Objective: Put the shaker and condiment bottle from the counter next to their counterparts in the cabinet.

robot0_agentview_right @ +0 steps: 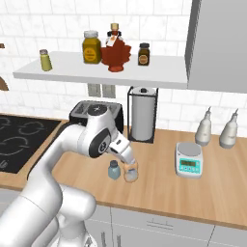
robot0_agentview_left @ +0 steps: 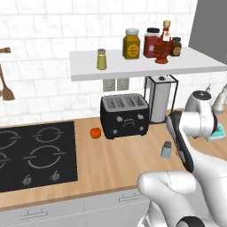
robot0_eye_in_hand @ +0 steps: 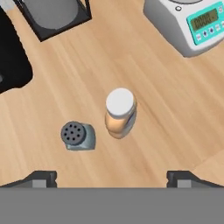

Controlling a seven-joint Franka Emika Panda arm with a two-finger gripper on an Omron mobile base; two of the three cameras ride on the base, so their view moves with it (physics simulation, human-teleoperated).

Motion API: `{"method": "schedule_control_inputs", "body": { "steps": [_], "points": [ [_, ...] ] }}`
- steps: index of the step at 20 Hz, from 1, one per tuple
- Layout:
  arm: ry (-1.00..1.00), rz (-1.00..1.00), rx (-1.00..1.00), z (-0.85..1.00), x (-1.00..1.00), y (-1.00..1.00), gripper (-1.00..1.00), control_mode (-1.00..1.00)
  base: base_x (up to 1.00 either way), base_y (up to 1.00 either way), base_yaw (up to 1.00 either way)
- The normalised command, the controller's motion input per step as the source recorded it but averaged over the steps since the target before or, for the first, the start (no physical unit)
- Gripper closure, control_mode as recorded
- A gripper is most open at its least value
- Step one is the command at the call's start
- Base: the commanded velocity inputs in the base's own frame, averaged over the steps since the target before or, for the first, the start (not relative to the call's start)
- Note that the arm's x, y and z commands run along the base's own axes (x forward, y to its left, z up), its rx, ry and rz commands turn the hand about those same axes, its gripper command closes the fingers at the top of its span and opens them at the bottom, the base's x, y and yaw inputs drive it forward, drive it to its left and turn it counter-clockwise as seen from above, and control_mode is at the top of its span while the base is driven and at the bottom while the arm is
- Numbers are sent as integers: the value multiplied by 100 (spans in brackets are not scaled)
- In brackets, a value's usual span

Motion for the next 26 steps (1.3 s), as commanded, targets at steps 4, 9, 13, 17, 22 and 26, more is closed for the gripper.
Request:
{"method": "schedule_control_inputs", "body": {
  "steps": [4,9,13,17,22,26],
  "points": [
    [-17,-8,0,-9,17,-9,-100,-100,0,0,0],
    [-14,-1,1,-6,16,-7,-100,-100,0,0,0],
    [0,-1,3,-20,0,0,-100,-100,0,0,0],
    [0,-5,0,-36,2,-8,-100,-100,0,0,0],
    [-1,-6,0,-5,3,-1,-100,-100,0,0,0],
    [-4,-4,0,0,18,0,-100,-100,0,0,0]
  ]
}}
